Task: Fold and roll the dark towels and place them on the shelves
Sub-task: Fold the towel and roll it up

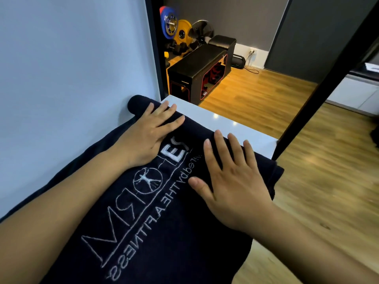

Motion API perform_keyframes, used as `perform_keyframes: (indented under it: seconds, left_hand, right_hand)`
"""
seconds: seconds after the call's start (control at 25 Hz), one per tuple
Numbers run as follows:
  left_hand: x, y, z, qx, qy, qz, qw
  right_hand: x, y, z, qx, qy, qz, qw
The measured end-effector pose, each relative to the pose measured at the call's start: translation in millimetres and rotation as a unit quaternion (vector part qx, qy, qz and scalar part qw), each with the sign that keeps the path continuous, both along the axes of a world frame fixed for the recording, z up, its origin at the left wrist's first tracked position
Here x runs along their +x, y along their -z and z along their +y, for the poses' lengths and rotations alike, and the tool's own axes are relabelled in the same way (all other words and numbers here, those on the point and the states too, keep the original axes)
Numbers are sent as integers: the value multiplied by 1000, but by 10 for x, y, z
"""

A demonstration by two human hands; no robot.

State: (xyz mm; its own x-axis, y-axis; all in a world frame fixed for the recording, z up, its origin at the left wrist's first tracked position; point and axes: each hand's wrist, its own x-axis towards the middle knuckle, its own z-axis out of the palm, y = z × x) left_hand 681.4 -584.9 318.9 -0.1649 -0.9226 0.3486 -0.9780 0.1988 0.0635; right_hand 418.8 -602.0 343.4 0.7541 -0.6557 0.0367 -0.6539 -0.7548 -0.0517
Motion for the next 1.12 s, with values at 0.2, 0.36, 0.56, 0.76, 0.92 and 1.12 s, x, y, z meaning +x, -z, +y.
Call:
perform_keyframes:
  seconds: [0.2,0.36,0.56,0.76,0.92,1.12]
  left_hand:
    - [-3,6,483,-46,-53,-19,997]
    - [-28,-231,184,-44,-36,-128,990]
    - [91,-382,-108,105,42,-108,988]
    - [-15,-265,-311,111,43,-125,985]
    - [-61,-256,-683,94,8,-125,988]
    - [-92,-141,-704,42,5,-46,998]
  right_hand:
    - [-42,-5,403,-56,-50,-50,996]
    - [197,-465,-160,8,30,-85,996]
    - [314,-256,-308,0,16,85,996]
    - [165,-216,-558,-11,-2,63,998]
    - [234,-185,-921,-23,11,86,996]
    - [250,-117,-1006,-84,-5,81,993]
